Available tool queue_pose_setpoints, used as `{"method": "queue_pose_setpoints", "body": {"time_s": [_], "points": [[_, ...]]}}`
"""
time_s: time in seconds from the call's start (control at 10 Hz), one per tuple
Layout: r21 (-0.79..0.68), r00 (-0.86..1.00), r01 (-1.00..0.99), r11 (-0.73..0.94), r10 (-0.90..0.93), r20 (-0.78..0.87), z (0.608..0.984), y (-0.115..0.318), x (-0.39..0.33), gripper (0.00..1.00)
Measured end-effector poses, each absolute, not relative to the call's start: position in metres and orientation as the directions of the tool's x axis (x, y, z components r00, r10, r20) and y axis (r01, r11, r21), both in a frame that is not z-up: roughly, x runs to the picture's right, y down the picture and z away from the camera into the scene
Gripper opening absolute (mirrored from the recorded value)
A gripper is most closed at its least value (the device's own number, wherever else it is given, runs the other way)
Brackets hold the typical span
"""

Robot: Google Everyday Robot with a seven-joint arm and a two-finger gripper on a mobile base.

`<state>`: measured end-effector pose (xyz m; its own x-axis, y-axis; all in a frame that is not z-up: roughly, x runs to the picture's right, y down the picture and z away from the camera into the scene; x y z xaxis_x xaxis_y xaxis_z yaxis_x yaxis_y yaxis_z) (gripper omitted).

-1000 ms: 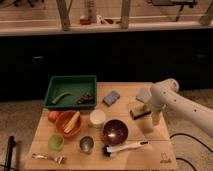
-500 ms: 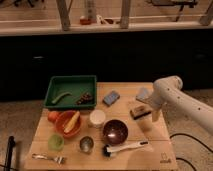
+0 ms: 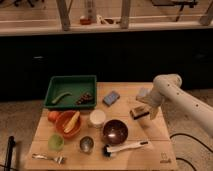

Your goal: Wipe purple bowl with eraser

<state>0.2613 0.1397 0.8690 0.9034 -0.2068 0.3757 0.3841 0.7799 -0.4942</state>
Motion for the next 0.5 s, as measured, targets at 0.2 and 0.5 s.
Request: {"method": "queue_pose_setpoints", "body": {"time_s": [0.2,0.5], "points": [[-0.51,0.895,0.401,0.761,-0.205,0.397,0.878,0.151,0.259,0.8],[-0.515,0.882,0.431,0.741,-0.224,0.415,0.888,0.16,0.256,0.62]]}}
